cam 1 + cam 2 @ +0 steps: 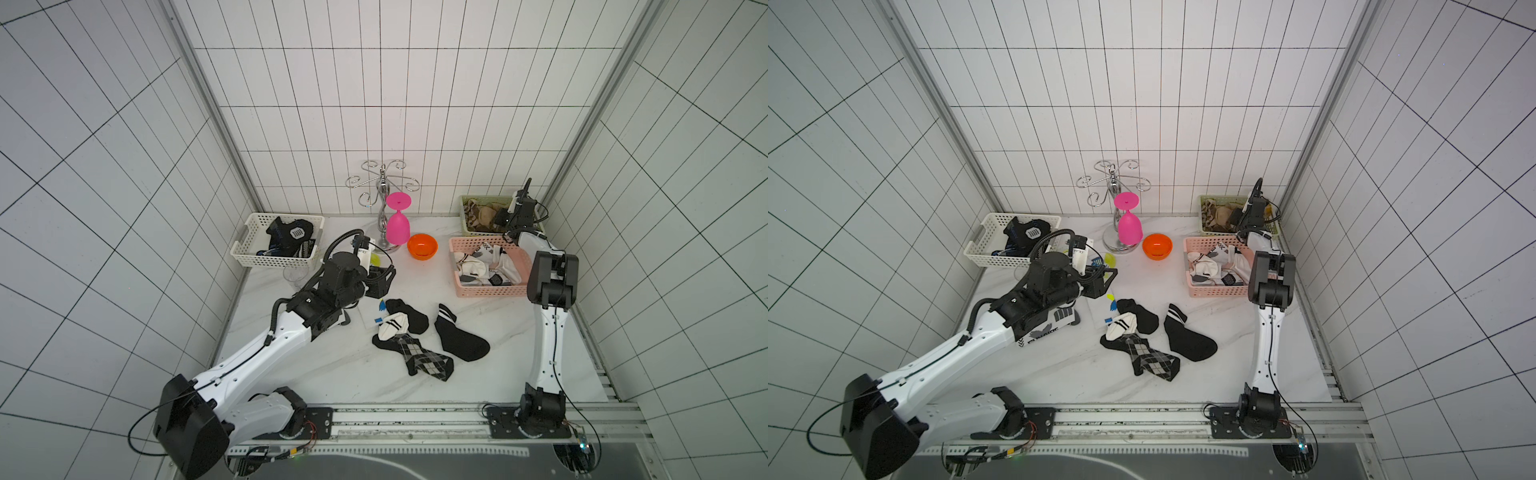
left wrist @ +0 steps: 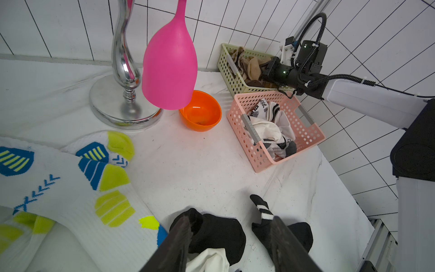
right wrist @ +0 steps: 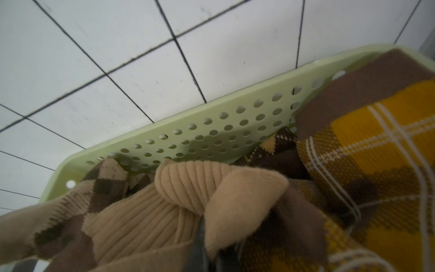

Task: Sort the socks into the basket by color
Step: Place the sock in the bin.

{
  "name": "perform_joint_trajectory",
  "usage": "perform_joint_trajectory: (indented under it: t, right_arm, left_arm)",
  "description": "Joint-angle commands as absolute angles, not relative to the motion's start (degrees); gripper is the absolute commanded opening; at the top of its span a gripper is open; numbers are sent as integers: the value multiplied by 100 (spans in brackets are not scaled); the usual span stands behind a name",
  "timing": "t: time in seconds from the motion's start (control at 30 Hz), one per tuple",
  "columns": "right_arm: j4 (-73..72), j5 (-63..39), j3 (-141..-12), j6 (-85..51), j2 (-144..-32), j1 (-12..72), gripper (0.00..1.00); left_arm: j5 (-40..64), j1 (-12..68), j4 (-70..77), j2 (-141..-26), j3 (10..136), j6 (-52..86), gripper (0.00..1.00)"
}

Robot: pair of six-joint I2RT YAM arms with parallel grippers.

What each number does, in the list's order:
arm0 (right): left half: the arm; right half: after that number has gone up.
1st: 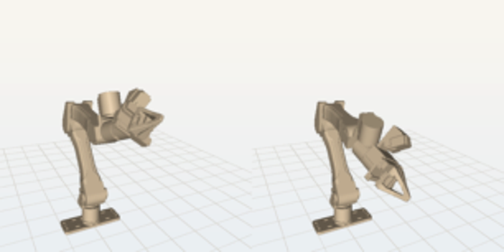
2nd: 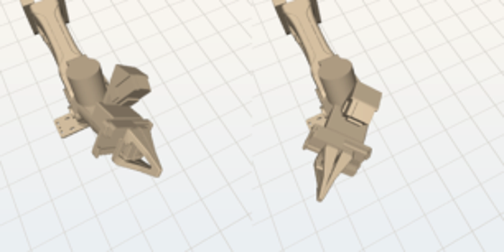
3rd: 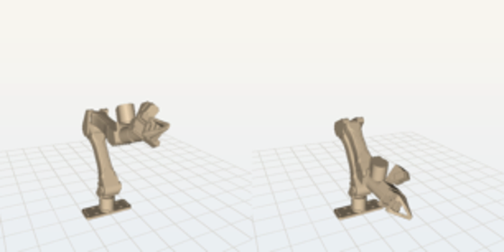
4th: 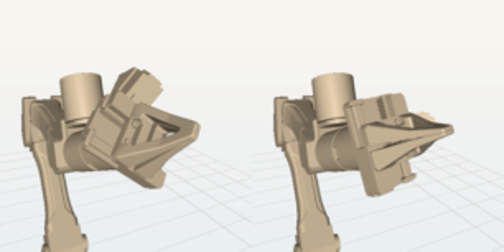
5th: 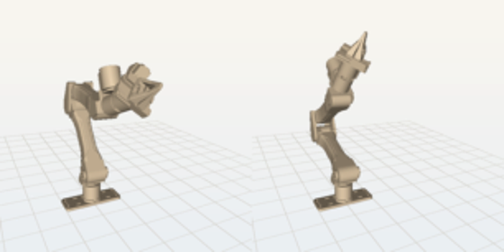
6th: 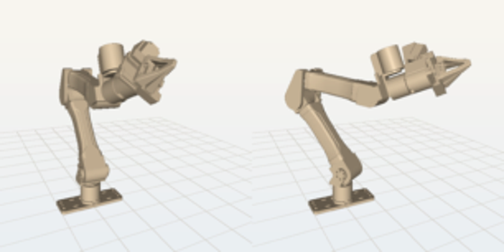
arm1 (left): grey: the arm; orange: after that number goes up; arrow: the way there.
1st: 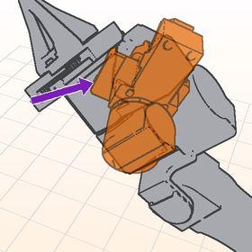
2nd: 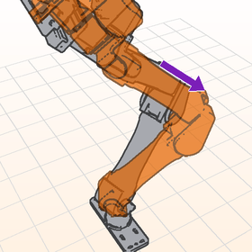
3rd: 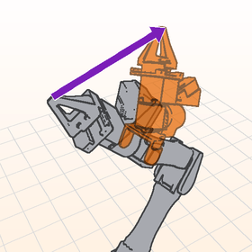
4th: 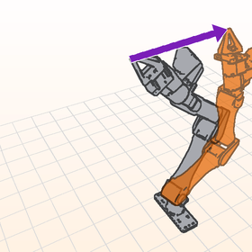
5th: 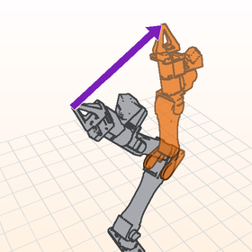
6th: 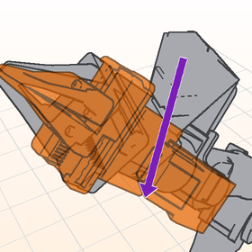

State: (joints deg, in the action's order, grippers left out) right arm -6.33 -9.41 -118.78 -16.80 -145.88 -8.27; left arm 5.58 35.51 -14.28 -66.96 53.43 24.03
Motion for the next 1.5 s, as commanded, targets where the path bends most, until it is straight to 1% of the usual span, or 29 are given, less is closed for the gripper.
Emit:
perform_joint_trajectory:
  t: [0.0,0.03,0.1,0.2,0.3,0.4,0.5,0.57,0.67,0.77,0.97,1.13,1.23,1.47]
  right_arm:
    - [-377,-900,-12727,-1735,-14635,-824,13]
    - [-345,-913,-12727,-1751,-14598,-826,18]
    - [-231,-914,-12736,-1800,-14488,-809,30]
    - [-7,-790,-12753,-1894,-14296,-800,43]
    - [265,-698,-12762,-1998,-14117,-800,54]
    - [585,-624,-12790,-2179,-14036,-791,67]
    - [927,-662,-12849,-2313,-13964,-791,73]
    - [976,-782,-12781,-2390,-13869,-791,75]
    - [990,-843,-12730,-2485,-13773,-782,82]
    - [1216,-885,-12770,-2561,-13698,-791,84]
    - [1329,-1171,-12371,-2736,-13308,-767,84]
    - [1177,-1159,-11589,-2603,-12665,-631,85]
    - [1065,-1352,-11064,-2698,-12279,-553,86]
    - [1077,-1419,-9791,-2497,-11185,138,87]
  left_arm:
    - [641,3530,-1296,-6774,5546,2423,56]
    - [650,3532,-1284,-6784,5546,2423,56]
    - [668,3533,-1266,-6772,5538,2409,56]
    - [664,3530,-1251,-6725,5503,2390,56]
    - [659,3533,-1190,-6646,5427,2390,56]
    - [661,3519,-1184,-6577,5371,2391,56]
    - [685,3509,-1179,-6535,5347,2381,56]
    - [687,3504,-1169,-6504,5318,2382,56]
    - [716,3489,-1126,-6469,5260,2393,56]
    - [740,3474,-1120,-6469,5247,2388,56]
    - [800,3437,-1104,-6469,5212,2382,56]
    - [810,3396,-1339,-6486,5227,2257,57]
    - [826,3392,-1553,-6485,5251,2098,57]
    - [945,3401,-2185,-6569,5186,2066,58]
